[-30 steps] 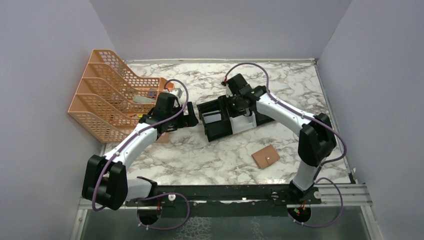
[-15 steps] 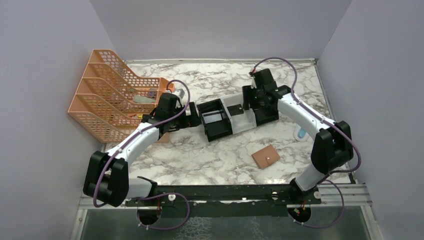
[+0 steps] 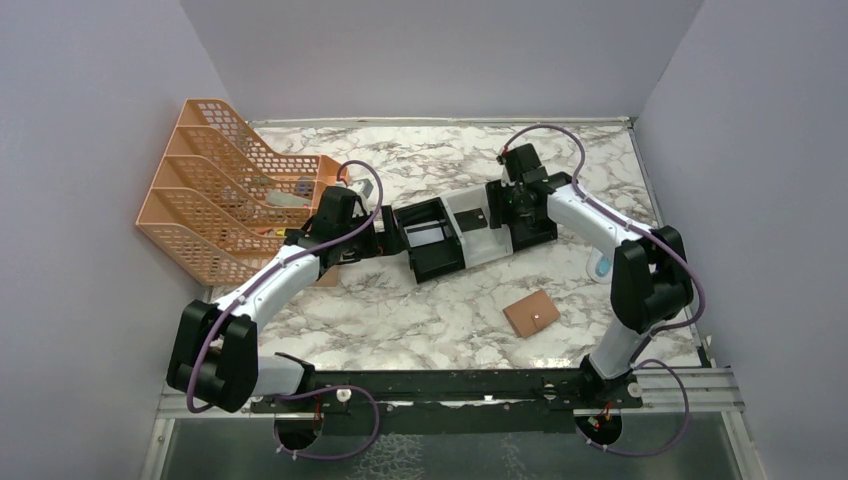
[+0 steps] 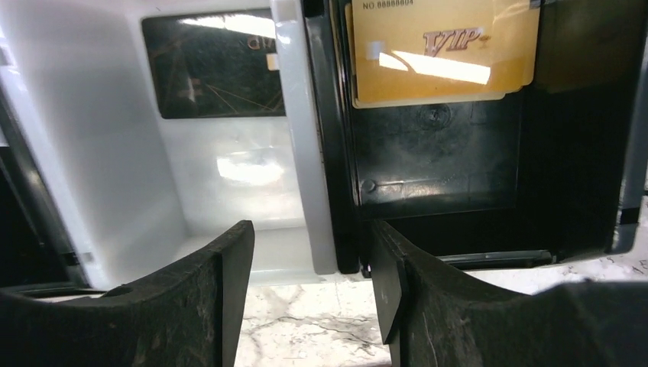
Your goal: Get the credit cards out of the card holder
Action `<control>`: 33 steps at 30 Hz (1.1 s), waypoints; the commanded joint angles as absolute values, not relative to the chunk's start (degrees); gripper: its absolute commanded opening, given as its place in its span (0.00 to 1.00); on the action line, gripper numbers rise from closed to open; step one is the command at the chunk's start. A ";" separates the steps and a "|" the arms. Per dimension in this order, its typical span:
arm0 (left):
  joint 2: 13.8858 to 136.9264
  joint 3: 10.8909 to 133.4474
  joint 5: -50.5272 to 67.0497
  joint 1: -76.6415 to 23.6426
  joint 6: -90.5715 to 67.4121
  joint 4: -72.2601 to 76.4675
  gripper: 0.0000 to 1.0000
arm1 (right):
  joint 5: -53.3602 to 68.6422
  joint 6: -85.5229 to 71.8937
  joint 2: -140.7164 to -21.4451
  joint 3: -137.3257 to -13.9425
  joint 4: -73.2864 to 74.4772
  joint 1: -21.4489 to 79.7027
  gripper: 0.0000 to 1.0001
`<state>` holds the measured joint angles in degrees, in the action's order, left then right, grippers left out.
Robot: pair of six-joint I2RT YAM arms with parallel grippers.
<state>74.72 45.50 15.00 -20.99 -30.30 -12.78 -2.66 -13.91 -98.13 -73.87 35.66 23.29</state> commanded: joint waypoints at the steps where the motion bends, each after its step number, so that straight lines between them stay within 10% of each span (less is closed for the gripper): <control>1: 75.62 44.99 17.20 -21.23 -29.72 -11.45 0.99 | -4.66 -12.76 -100.75 -75.33 36.29 23.38 0.55; 17: 76.14 45.58 16.76 -21.44 -28.47 -11.52 0.99 | -1.68 -14.50 -101.67 -79.99 45.27 23.38 0.15; 33: 75.97 47.78 16.57 -21.41 -27.42 -12.55 0.99 | 4.71 -17.10 -101.47 -84.18 48.26 23.38 0.13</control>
<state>76.09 46.22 15.77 -21.12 -28.27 -12.53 -0.78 -14.04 -102.39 -82.89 52.42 23.14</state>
